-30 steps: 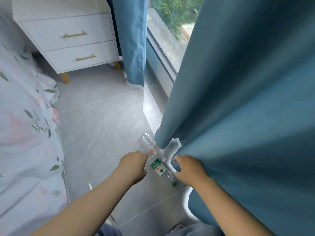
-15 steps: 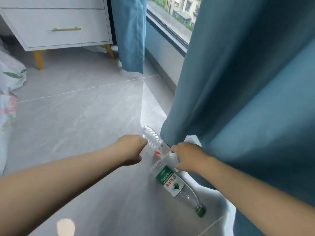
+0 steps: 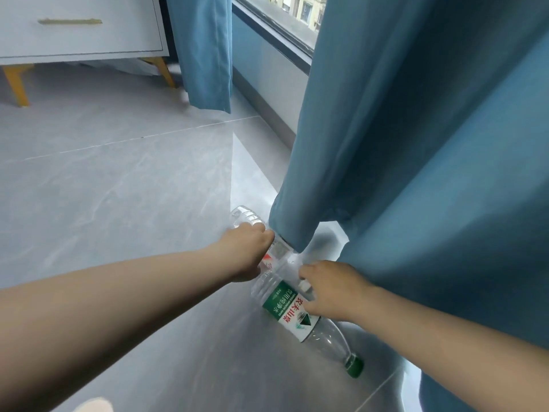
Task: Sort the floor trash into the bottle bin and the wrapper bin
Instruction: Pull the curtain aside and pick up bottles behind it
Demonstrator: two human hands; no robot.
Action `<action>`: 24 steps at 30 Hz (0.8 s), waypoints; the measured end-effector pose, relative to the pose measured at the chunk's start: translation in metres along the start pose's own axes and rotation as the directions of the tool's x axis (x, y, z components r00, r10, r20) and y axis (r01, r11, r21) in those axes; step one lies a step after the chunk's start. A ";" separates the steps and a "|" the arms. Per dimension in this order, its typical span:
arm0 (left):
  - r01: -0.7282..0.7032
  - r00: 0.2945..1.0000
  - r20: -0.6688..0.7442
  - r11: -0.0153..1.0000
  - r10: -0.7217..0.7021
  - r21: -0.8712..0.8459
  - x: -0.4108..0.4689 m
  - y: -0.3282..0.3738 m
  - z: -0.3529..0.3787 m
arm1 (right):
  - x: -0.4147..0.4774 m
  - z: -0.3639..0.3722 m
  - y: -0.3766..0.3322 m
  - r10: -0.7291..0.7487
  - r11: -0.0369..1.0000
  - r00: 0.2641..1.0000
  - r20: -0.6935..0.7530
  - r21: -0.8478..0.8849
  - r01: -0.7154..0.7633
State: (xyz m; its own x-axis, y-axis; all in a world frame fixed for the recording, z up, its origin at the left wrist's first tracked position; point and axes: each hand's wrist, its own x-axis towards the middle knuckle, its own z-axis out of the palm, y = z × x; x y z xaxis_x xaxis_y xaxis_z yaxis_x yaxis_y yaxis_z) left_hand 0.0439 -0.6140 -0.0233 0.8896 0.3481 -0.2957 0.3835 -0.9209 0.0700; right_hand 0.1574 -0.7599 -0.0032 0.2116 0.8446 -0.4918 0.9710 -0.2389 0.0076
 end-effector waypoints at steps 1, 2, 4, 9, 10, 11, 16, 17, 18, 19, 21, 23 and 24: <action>-0.014 1.000 0.000 1.000 0.014 0.006 0.001 0.000 0.001 | 0.000 0.003 0.000 0.009 1.000 1.000 0.005 0.000 -0.009; -0.030 1.000 -0.002 0.999 0.030 0.011 0.003 0.000 0.002 | 0.000 0.007 0.000 0.014 1.000 1.000 0.009 -0.003 -0.014; -0.056 0.998 -0.019 0.998 0.056 0.022 0.008 0.000 0.004 | 0.002 0.013 0.000 0.012 1.000 1.000 0.005 -0.021 -0.011; -0.059 0.998 -0.015 0.997 0.060 0.048 0.017 0.001 0.007 | -0.001 0.025 -0.004 -0.008 0.999 1.000 0.014 -0.038 0.008; -0.066 0.998 -0.009 0.996 0.066 0.065 0.018 0.002 0.008 | -0.002 0.028 -0.005 -0.014 0.999 1.000 0.024 -0.043 0.015; -0.074 0.997 -0.002 0.994 0.074 0.084 0.019 0.002 0.009 | -0.003 0.030 -0.005 -0.020 0.999 0.999 0.037 -0.049 0.022; -0.100 0.995 0.013 0.982 0.099 0.159 0.025 -0.001 0.014 | -0.003 0.041 -0.004 -0.016 0.999 0.998 0.062 -0.041 0.019; -0.097 0.995 0.012 0.981 0.096 0.168 0.025 -0.002 0.015 | -0.002 0.042 -0.004 -0.010 1.000 0.998 0.068 -0.020 0.011; -0.096 0.995 0.010 0.979 0.096 0.179 0.026 -0.003 0.015 | -0.002 0.043 -0.003 -0.003 1.000 0.997 0.074 0.003 0.003; -0.093 0.996 0.007 0.978 0.093 0.189 0.027 -0.004 0.016 | -0.002 0.044 -0.003 0.004 1.000 0.997 0.079 0.021 -0.006; -0.074 0.997 0.010 0.977 0.073 0.201 0.028 -0.004 0.017 | -0.003 0.046 -0.002 0.014 0.999 0.996 0.087 0.028 -0.017; -0.047 0.999 0.015 0.981 0.045 0.190 0.028 -0.006 0.018 | -0.003 0.047 -0.001 0.022 1.000 0.995 0.102 0.007 -0.022; -0.035 0.999 0.026 0.984 0.031 0.172 0.028 -0.007 0.019 | -0.004 0.048 -0.001 0.026 1.000 0.994 0.108 0.001 -0.026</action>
State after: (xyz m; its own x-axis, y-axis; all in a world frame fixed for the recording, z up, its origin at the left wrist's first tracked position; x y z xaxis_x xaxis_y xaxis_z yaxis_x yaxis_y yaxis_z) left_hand 0.0617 -0.6009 -0.0507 0.8945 0.3143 -0.3179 0.3033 -0.9491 -0.0849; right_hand 0.1505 -0.7858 -0.0429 0.2231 0.7815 -0.5826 0.9651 -0.2613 0.0190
